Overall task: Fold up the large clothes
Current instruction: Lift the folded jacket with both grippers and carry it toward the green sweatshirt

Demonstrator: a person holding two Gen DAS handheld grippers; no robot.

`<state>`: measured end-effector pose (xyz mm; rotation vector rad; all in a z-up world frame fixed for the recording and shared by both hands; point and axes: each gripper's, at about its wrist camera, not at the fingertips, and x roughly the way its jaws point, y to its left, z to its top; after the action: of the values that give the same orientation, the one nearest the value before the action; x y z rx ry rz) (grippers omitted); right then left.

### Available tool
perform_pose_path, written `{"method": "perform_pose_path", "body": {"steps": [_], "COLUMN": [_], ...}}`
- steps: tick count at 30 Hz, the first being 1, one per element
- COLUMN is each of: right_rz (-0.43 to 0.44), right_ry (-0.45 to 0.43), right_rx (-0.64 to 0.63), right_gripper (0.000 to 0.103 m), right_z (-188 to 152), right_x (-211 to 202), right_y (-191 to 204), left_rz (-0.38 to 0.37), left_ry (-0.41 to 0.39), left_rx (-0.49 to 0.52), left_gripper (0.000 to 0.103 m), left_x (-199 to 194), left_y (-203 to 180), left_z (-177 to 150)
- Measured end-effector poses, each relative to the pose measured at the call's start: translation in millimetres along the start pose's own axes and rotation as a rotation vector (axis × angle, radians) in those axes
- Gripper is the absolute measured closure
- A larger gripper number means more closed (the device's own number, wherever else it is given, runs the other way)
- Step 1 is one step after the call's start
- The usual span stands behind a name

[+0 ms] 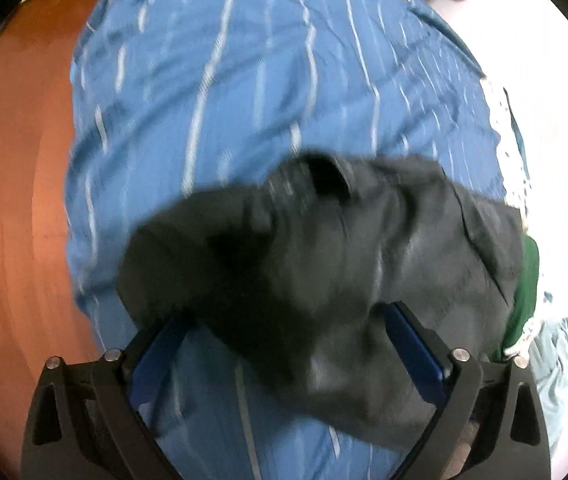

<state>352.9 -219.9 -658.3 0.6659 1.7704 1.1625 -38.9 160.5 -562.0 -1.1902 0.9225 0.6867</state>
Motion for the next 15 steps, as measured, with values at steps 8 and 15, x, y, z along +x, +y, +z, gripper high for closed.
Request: {"method": "perform_pose_path", "body": {"steps": [8,15], "right_rz": [-0.063,0.021], "right_ry": [0.038,0.028], "right_rx": [-0.026,-0.044], "right_gripper": [0.031,0.019], "right_z": [-2.7,25.5], "right_x": [9.0,52.9], "right_y": [3.4,17.4], "left_rz": [0.007,-0.019], "left_ry": [-0.061,-0.041], "left_rx": [0.035,0.023], "left_gripper": [0.060,0.059], "left_x": [-10.9,-0.9], "left_y": [-11.3,-3.6], "left_z": [12.5,17.7]}}
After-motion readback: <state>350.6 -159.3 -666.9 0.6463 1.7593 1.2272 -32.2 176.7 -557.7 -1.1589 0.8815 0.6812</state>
